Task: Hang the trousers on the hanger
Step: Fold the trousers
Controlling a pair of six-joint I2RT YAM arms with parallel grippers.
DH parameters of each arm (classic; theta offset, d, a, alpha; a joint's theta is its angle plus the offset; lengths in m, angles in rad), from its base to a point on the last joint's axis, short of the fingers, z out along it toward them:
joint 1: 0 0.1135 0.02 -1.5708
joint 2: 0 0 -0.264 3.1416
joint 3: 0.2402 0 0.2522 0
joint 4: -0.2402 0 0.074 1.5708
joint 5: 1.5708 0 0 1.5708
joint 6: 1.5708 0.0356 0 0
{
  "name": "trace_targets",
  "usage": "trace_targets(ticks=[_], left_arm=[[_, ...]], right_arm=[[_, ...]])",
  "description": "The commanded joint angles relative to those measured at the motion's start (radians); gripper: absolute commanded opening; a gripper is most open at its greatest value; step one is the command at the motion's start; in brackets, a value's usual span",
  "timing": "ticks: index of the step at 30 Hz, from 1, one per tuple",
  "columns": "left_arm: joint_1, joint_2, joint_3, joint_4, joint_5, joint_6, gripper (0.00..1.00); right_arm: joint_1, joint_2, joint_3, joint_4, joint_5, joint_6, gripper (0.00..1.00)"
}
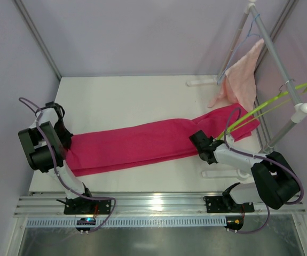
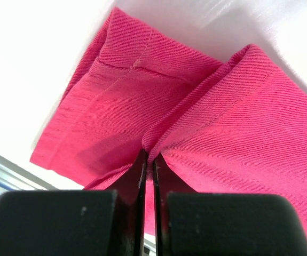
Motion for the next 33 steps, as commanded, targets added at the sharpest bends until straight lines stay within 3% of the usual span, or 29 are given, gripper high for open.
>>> trace_targets(ticks=[1,6,17,23,27,30,33], left_arm=[[0.012,0.008,0.064,-0.013,-0.161,0.027,0.0],[0.006,0.04,0.116,-0.073,-0.169,0.038,0.0],[0.003,0.039,0.162,-0.136,-0.361,0.071,0.0],[0.015,0.048,0.15,-0.148,-0.382,0.058,0.0],[0.021,0.064,0.13,-0.161,-0.478,0.048,0.0],[0.052,0.06,0.138,-0.153,-0.458,0.036,0.0],[0.056,0.074,0.188,-0.167,-0.407,0.025,0.0]], right_arm=[[-0.029,-0.005,-0.021,-0.035,0.093,-0.015,0.04],[-0.046,-0.013,-0.033,-0.028,0.099,-0.028,0.04],[-0.109,-0.001,-0.028,-0.015,0.09,-0.058,0.04],[-0.158,-0.004,-0.039,-0.001,0.069,-0.081,0.04],[-0.159,-0.037,-0.037,0.022,0.06,-0.128,0.04],[-0.159,-0.118,-0.095,0.168,-0.002,-0.295,0.04],[-0.159,-0.208,-0.227,0.429,-0.124,-0.458,0.04]])
